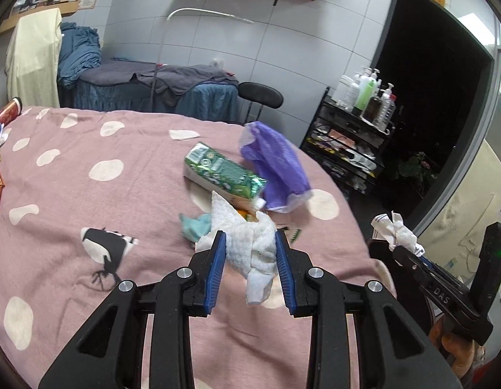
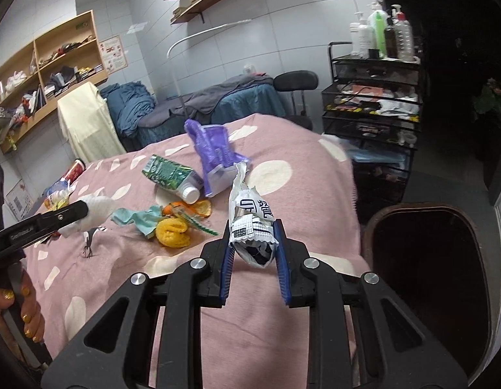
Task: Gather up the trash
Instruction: 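Grasp the white wrapper with the right gripper while the left grasps white tissue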
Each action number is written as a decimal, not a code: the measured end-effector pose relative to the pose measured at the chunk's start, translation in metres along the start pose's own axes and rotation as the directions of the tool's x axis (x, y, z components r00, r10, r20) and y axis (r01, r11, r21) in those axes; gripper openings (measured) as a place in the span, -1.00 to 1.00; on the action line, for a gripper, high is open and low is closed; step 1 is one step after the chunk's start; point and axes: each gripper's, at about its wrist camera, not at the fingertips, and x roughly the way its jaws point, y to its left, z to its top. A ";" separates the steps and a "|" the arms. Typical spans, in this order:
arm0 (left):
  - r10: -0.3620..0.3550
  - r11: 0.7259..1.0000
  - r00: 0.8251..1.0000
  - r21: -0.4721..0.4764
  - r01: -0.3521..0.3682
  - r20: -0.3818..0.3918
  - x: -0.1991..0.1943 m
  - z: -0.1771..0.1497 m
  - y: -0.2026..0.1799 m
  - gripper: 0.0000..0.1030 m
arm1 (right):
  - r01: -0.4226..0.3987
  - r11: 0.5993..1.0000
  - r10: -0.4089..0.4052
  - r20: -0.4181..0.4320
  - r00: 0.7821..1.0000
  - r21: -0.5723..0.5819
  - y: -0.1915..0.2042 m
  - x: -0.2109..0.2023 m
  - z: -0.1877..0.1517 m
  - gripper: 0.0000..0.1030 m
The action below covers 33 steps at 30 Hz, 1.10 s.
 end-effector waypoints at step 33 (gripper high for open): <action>-0.203 0.940 0.970 0.251 0.230 -0.130 0.030 -0.038 -0.136 -0.40 | 0.374 0.894 -0.336 -0.181 0.924 0.247 -0.146 -0.023 -0.062 -0.52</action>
